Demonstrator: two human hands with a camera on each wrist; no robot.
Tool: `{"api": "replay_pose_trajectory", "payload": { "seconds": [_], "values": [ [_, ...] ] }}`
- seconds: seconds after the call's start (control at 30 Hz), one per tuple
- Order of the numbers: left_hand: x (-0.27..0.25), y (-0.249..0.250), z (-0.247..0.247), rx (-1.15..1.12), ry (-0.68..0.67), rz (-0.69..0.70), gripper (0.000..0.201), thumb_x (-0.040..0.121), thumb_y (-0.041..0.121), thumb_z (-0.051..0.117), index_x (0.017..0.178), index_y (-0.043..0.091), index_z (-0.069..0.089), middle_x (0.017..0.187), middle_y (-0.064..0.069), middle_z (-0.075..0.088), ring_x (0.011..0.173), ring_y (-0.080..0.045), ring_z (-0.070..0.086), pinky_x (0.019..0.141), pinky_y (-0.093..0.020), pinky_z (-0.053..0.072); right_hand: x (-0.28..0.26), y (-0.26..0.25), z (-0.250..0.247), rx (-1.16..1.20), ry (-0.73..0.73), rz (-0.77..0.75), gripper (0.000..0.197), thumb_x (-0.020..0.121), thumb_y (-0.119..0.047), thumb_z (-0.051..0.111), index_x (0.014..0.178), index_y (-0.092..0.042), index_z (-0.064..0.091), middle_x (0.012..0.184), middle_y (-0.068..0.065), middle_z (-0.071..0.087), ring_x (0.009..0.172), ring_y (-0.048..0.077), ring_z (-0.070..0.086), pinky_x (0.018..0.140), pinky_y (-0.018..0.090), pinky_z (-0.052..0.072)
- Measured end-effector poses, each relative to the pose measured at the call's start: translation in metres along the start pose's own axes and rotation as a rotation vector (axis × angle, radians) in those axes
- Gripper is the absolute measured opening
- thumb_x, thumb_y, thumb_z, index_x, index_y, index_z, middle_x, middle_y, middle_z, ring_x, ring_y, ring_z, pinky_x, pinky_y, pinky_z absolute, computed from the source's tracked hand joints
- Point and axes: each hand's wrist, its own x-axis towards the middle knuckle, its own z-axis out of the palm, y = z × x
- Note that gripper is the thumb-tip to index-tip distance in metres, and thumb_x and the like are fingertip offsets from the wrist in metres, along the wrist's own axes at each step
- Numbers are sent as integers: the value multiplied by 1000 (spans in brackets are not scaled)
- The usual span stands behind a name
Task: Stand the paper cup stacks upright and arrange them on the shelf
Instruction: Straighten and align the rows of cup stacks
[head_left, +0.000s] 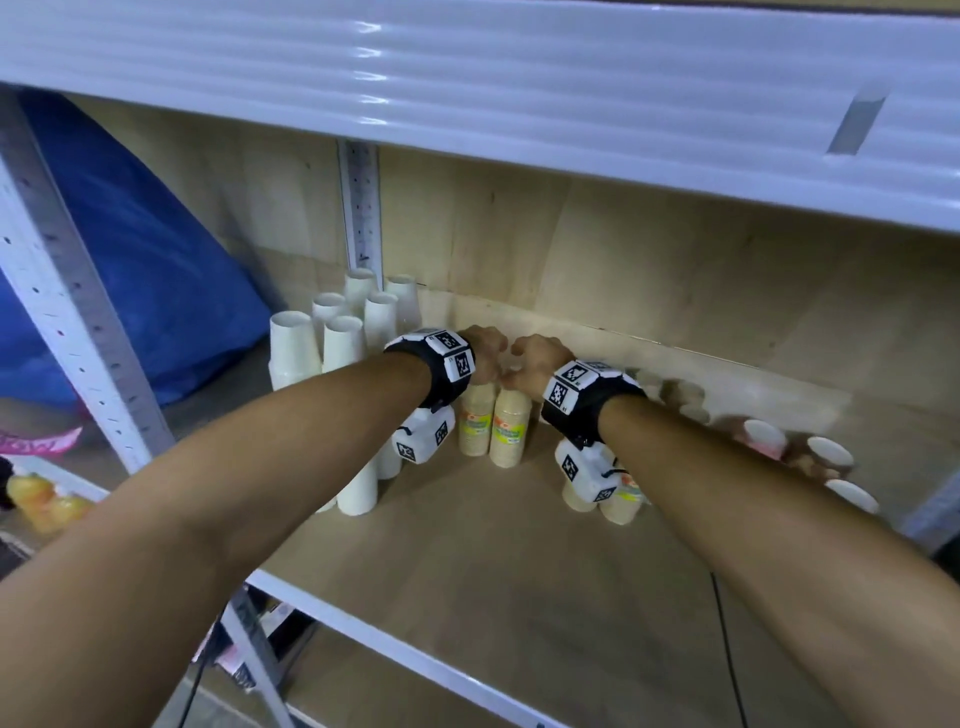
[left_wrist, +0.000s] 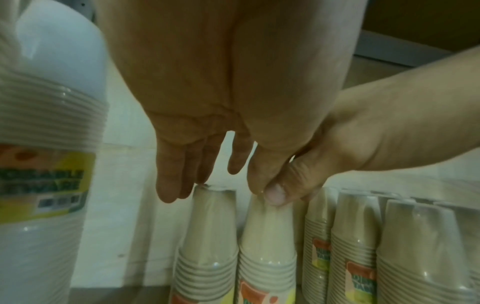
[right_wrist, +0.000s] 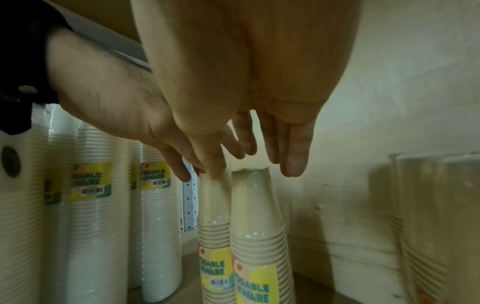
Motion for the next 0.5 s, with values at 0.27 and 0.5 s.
{"api": "replay_pose_trajectory", "payload": {
  "seconds": [0.27, 0.5],
  "values": [
    [-1, -3, 14, 5, -43, 27, 40, 97, 12, 50, 136, 3, 51, 134, -15, 55, 121, -30, 55, 90, -32, 44, 10, 1, 19, -73, -104, -14, 33, 86, -25, 63, 115, -10, 60, 112, 10, 65, 96, 30, 64, 73, 29, 47],
    [-7, -10, 15, -36, -4, 63, 45, 92, 2, 55, 136, 10, 53, 139, -10, 50, 124, -26, 51, 91, -26, 42, 4, 6, 22, -44, -77, -25, 33, 82, -24, 65, 112, -12, 59, 108, 11, 63, 94, 31, 62, 79, 35, 53]
  ]
}}
